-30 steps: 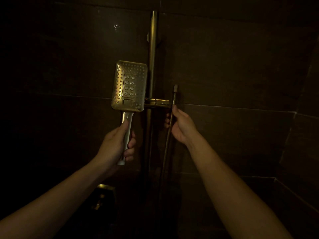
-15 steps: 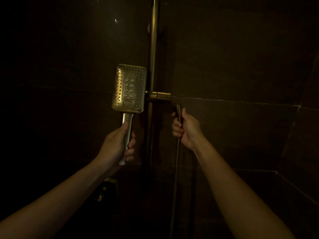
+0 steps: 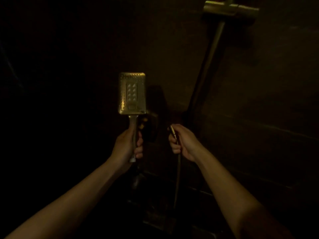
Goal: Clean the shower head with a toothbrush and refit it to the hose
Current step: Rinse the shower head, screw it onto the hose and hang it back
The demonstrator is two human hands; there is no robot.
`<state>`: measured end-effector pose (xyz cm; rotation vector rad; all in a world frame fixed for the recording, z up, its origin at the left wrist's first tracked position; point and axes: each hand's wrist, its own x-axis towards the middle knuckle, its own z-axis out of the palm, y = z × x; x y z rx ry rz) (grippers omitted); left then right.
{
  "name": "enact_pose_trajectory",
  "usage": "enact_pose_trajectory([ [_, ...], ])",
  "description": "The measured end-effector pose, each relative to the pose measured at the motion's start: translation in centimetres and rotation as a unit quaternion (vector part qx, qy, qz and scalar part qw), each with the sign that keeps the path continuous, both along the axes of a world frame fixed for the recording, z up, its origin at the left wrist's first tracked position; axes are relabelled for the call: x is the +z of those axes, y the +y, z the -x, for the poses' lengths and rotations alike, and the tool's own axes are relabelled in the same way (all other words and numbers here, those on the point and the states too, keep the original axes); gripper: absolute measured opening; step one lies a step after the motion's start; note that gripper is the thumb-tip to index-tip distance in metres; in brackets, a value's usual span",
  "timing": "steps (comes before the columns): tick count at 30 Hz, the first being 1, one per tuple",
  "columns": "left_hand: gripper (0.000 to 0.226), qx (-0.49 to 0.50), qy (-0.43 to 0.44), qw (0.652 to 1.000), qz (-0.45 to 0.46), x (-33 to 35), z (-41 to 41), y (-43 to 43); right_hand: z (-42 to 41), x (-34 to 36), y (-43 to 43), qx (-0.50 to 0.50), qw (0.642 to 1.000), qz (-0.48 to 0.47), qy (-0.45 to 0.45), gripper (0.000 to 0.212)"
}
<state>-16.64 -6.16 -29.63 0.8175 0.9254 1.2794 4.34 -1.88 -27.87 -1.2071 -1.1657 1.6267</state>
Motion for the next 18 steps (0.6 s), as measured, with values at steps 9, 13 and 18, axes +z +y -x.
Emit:
enact_pose_trajectory([
  [9,0.047,0.096,-0.048,0.985,0.136,-9.3,4.6,-5.7,7.2,-9.8,-0.8,0.029,0.991,0.092,-0.089,0.026],
  [13,0.047,0.136,-0.053,0.975,0.167,-10.5,4.8,-6.2,7.9,-12.3,0.6,0.099,0.979,0.087,-0.153,0.025],
  [18,0.05,0.216,-0.065,0.958,0.177,-11.6,4.2,-4.4,8.5,-14.0,5.1,0.181,0.954,0.065,-0.23,0.021],
])
